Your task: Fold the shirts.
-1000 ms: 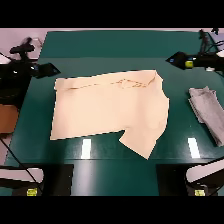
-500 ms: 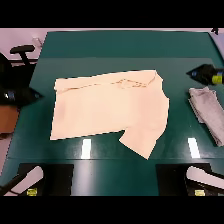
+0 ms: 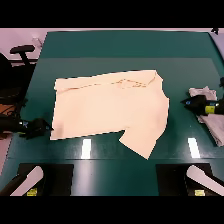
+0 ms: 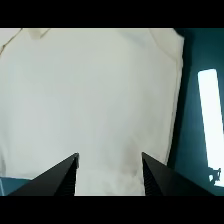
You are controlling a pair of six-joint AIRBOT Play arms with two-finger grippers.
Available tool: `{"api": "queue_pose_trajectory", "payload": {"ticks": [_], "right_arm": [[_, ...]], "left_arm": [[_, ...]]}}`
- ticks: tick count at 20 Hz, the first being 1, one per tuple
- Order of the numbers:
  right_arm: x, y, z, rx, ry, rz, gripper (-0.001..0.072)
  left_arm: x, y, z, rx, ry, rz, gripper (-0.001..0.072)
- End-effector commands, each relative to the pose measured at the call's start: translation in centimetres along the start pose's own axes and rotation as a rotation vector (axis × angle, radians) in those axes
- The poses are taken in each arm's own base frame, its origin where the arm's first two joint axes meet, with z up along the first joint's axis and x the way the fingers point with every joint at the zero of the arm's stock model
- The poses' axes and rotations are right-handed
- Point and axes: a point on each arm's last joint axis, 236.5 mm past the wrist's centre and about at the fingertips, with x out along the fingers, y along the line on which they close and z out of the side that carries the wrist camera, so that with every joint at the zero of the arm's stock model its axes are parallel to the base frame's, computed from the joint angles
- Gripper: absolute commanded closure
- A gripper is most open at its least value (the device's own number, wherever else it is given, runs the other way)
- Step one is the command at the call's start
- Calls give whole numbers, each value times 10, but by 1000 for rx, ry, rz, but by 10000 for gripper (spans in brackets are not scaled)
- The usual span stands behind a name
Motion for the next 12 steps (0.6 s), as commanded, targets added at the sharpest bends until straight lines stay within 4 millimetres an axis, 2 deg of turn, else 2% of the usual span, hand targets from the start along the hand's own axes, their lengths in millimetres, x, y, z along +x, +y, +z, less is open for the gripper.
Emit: {"api": "queue_pose_trajectory", "payload": {"ticks": [1,5,10,12], "right_arm": [[17,-16,-34,65,73,21,265],[21,-21,-34,66,70,18,265],[14,-13,-21,33,50,23,266],[13,-8,-17,9,50,23,265]], "left_arm": [[16,14,-31,-29,102,25,-4],[33,25,-34,-49,86,43,-3],[34,40,-20,-73,22,99,-1],[36,39,-14,-141,4,48,6]]}}
